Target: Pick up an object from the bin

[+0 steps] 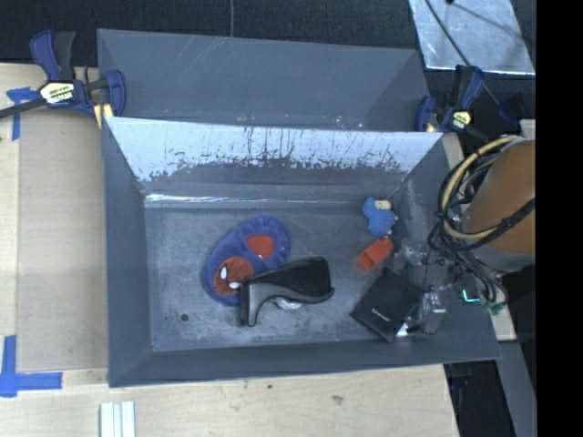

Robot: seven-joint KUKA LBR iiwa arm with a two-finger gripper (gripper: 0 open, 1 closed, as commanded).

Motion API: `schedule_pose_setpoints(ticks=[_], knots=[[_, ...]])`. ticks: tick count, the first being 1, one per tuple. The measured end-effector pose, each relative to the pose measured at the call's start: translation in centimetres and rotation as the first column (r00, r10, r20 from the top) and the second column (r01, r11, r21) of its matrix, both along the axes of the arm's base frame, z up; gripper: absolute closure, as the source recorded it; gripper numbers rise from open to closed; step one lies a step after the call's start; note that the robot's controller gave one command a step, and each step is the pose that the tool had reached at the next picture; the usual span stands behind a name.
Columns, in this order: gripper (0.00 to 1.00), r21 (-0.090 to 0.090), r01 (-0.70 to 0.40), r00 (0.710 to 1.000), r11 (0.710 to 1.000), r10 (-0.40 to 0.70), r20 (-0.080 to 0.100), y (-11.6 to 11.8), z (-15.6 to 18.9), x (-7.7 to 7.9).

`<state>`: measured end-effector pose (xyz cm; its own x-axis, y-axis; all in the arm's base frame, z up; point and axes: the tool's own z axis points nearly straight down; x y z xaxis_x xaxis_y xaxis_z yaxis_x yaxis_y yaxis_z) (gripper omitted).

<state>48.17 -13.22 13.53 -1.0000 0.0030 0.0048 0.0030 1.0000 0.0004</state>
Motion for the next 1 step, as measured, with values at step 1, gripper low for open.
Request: schedule_pose_setpoints(ticks=[1], knots=[[0.0, -0.003, 0.034, 0.999, 0.999, -0.034, 0.016, 1.24, -6.46, 3.33]])
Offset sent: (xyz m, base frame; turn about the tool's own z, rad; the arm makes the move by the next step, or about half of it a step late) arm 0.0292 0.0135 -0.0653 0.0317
